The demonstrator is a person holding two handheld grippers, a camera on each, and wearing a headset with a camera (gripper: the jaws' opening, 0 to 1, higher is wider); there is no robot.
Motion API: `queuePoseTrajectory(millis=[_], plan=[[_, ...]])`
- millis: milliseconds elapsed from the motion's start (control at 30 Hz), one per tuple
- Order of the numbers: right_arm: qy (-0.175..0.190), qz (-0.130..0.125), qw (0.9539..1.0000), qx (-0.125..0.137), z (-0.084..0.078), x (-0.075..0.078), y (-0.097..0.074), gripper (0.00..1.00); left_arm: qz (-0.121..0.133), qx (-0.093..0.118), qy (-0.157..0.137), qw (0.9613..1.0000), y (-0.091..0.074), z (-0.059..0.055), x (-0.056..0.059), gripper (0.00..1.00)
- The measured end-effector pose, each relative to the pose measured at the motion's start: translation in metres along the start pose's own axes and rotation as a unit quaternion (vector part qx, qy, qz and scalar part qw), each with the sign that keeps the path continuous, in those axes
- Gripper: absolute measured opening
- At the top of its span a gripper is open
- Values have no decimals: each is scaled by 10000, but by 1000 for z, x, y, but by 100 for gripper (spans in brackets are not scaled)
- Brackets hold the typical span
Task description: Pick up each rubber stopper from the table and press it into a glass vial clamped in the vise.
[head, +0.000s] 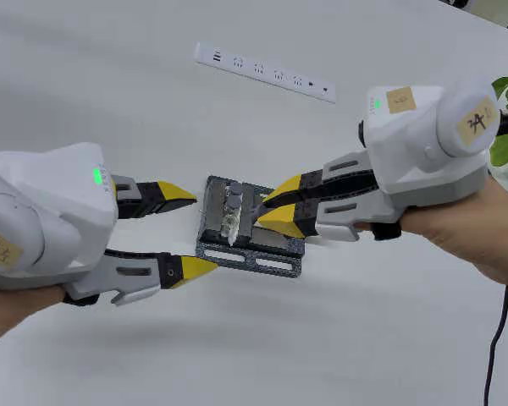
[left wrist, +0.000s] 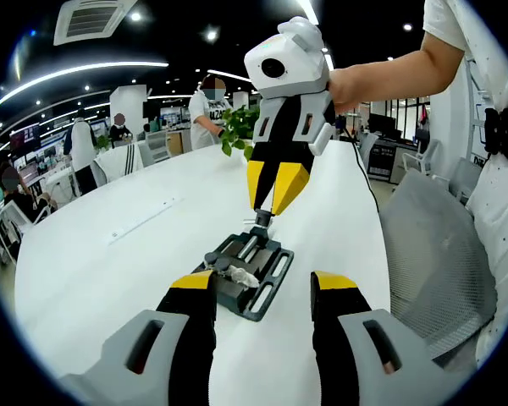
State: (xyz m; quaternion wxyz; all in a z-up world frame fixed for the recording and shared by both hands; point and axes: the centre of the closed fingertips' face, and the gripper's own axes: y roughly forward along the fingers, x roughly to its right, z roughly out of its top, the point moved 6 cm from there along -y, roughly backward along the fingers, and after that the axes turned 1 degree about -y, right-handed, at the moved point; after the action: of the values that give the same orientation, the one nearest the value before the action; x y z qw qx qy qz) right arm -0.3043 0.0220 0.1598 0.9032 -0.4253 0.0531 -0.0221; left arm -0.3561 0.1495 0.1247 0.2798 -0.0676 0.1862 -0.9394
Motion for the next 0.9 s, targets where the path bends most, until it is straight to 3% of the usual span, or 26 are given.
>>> queuePoseTrajectory(millis=[133,467,733,900], plan=[[-60,-119,9993,-351,-3,12,12,5,59,15,-50,10000,-1,-8,-7,54],[-91,-83,9958,-910,-10,27,43,5,-36,121,-195,9997,5,-22,-10,80],[-321,40,9903,-1352,-18,33,62,5,-91,123,-305,9994,7,-32,-14,89],[-448,90,9872,-1529,-20,35,68,5,-110,95,-328,9994,9,-36,-13,89]])
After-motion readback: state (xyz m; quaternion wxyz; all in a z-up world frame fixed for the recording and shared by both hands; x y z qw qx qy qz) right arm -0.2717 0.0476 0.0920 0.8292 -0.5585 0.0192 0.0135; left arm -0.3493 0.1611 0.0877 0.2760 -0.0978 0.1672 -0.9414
